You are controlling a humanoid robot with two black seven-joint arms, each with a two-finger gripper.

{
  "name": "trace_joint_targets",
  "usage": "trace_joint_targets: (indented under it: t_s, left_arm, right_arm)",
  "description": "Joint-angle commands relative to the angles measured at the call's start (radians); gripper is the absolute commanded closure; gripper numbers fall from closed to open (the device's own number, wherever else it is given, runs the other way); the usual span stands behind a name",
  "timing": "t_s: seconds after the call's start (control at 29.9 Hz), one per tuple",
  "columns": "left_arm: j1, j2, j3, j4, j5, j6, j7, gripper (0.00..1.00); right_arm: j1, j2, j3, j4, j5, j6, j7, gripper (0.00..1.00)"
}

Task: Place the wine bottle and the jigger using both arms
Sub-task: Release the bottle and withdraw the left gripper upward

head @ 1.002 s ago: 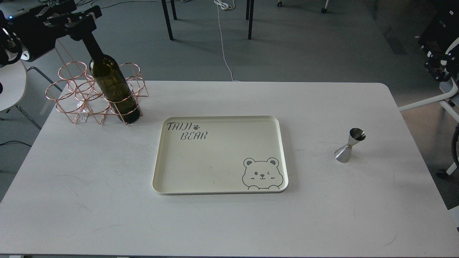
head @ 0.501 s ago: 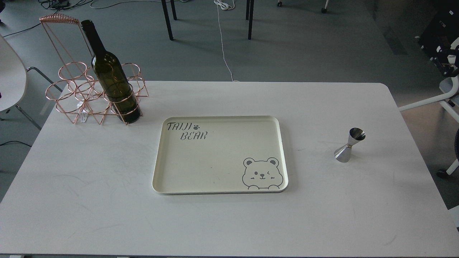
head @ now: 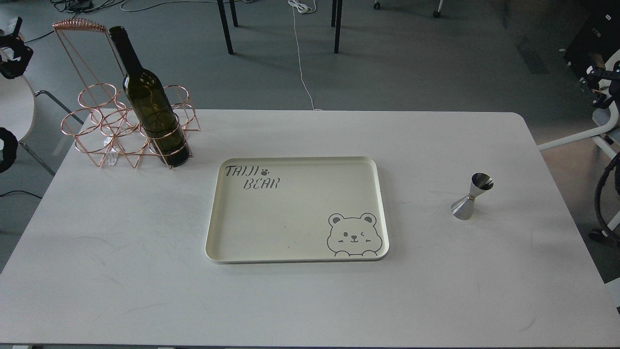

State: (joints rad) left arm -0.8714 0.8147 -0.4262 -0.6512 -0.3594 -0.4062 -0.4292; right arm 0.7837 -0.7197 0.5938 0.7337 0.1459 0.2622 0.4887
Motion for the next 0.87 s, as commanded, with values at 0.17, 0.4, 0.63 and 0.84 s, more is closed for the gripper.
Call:
trace_joint_targets:
  t_s: [0.17, 0.4, 0.63, 0.84]
  left_arm:
    - [0.139, -0.023, -0.061, 0.007, -0.084, -0.080, 0.000, 0.01]
    - [0.229, -0.086, -0.170, 0.016, -0.087, -0.082, 0.003, 0.01]
    - [0.238, -0.120, -0.169, 0.038, -0.072, -0.082, 0.000, 0.01]
    - [0.239, -0.120, -0.167, 0.036, -0.069, -0.076, -0.002, 0.01]
  right_arm:
    - [-0.012, 0.109, 0.018, -0.100, 0.150, 0.032, 0.000, 0.01]
    - [-0.038, 0.155, 0.018, -0.161, 0.199, 0.081, 0.000, 0.01]
    - [-0.060, 0.194, 0.018, -0.195, 0.199, 0.103, 0.000, 0.01]
    - [-0.060, 0.186, 0.008, -0.186, 0.190, 0.106, 0.000, 0.01]
